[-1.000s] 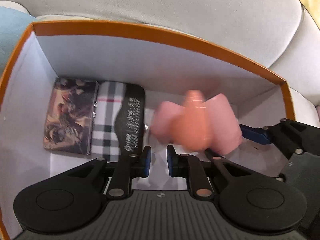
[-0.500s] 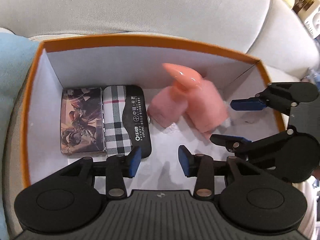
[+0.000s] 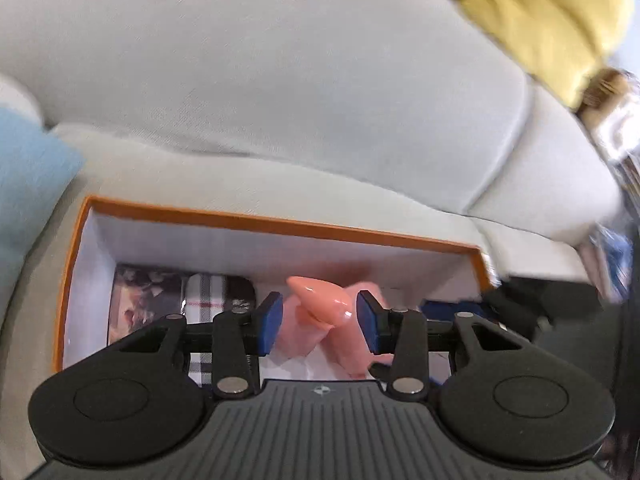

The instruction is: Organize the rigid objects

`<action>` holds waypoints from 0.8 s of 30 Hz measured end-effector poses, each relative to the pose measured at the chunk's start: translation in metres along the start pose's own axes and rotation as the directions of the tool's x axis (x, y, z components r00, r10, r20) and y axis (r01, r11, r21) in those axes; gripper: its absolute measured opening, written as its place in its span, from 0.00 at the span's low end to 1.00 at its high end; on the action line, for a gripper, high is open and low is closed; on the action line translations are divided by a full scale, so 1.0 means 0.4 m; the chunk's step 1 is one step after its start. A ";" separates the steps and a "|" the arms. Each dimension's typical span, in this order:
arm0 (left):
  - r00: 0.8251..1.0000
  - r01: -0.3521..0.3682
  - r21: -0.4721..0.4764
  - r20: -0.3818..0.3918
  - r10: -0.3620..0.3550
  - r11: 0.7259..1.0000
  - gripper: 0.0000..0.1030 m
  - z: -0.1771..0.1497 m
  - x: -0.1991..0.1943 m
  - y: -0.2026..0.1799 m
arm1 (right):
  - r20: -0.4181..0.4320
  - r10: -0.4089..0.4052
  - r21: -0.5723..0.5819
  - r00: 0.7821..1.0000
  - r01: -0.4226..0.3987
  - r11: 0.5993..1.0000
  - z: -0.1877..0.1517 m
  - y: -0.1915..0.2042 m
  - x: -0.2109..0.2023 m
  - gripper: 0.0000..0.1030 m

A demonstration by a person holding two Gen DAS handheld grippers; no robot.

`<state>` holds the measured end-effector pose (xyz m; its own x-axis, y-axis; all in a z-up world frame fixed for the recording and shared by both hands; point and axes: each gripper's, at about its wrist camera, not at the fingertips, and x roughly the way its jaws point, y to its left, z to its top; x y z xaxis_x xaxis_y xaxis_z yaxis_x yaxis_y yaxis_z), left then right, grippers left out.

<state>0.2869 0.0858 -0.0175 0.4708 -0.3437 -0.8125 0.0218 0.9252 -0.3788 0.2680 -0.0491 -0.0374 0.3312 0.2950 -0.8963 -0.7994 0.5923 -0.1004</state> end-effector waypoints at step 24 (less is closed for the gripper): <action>0.956 -0.020 -0.147 -0.292 -0.024 0.989 0.26 -0.133 0.036 0.045 | -0.102 -0.013 0.032 0.995 0.017 0.999 -0.037 0.012 0.048 0.52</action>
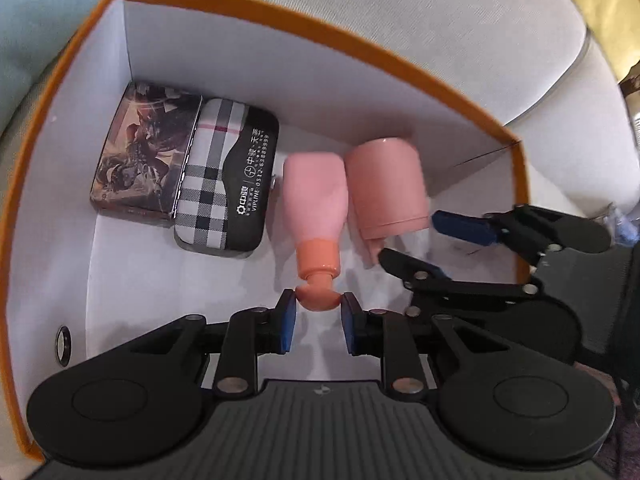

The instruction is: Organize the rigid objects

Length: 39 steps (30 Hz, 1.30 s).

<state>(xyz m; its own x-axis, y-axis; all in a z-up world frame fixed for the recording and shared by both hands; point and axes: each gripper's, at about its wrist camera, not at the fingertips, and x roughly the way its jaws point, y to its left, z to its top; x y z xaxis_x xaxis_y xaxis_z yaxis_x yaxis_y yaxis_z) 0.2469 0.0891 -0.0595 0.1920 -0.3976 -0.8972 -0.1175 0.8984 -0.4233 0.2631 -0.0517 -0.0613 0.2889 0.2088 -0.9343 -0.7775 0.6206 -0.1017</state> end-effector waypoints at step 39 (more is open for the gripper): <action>0.999 -0.018 -0.018 0.037 0.018 1.000 0.49 0.011 0.066 0.032 | 0.072 -0.014 -0.055 0.997 0.018 0.998 0.015 -0.018 0.012 0.48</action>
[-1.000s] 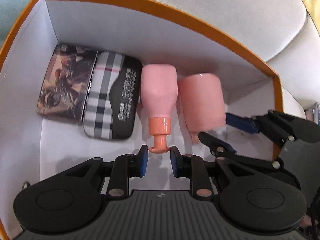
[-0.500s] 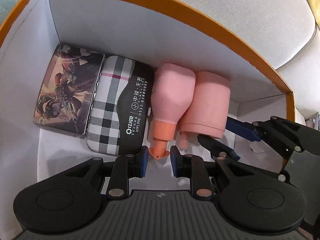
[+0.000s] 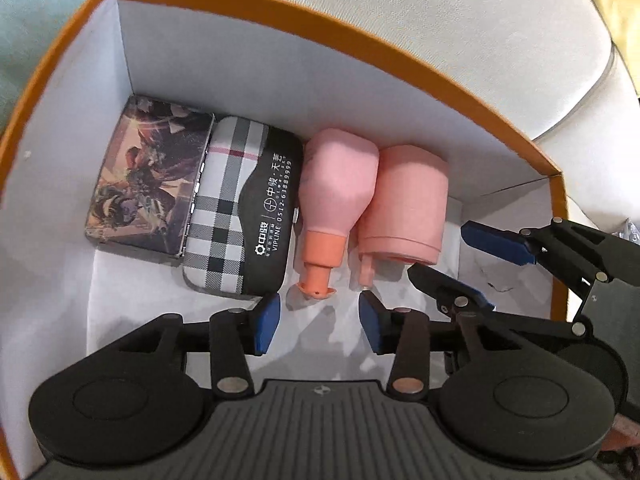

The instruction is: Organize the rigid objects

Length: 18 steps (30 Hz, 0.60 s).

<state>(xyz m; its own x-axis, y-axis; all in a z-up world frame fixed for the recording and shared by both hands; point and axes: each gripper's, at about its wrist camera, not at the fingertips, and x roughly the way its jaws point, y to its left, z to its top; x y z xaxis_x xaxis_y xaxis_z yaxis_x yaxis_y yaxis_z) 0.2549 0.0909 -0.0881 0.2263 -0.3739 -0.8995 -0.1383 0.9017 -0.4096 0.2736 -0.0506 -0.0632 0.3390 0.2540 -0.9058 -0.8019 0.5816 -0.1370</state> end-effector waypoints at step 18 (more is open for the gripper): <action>0.993 0.084 -0.032 0.090 -0.081 0.996 0.50 0.034 -0.048 0.043 | 0.018 0.058 0.143 0.998 -0.060 0.988 0.007 -0.032 -0.023 0.54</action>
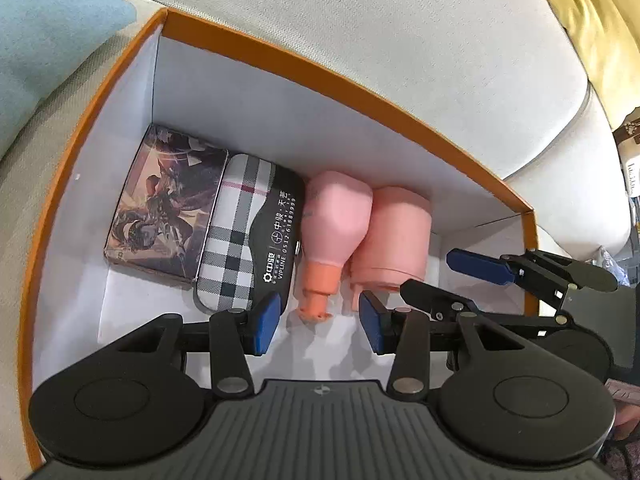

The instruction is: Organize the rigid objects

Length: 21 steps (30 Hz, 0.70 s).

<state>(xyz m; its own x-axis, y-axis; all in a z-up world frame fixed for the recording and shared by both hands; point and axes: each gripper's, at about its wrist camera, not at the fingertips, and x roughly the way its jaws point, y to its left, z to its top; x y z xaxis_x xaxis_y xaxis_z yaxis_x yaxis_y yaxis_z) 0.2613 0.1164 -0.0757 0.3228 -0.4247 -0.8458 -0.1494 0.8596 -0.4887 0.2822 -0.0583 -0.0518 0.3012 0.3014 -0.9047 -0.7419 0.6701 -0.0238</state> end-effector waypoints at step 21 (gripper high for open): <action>0.999 -0.008 0.021 0.036 0.007 1.000 0.32 0.018 0.046 -0.037 | 0.016 0.122 0.011 0.992 -0.122 0.992 0.005 -0.007 0.063 0.57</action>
<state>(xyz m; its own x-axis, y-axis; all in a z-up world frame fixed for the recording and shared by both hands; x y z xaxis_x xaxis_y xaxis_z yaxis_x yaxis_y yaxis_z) 0.2762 0.0978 -0.0826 0.3555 -0.4082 -0.8408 -0.1318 0.8687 -0.4774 0.2930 -0.0512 -0.0736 0.2185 0.3915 -0.8939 -0.7662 0.6361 0.0913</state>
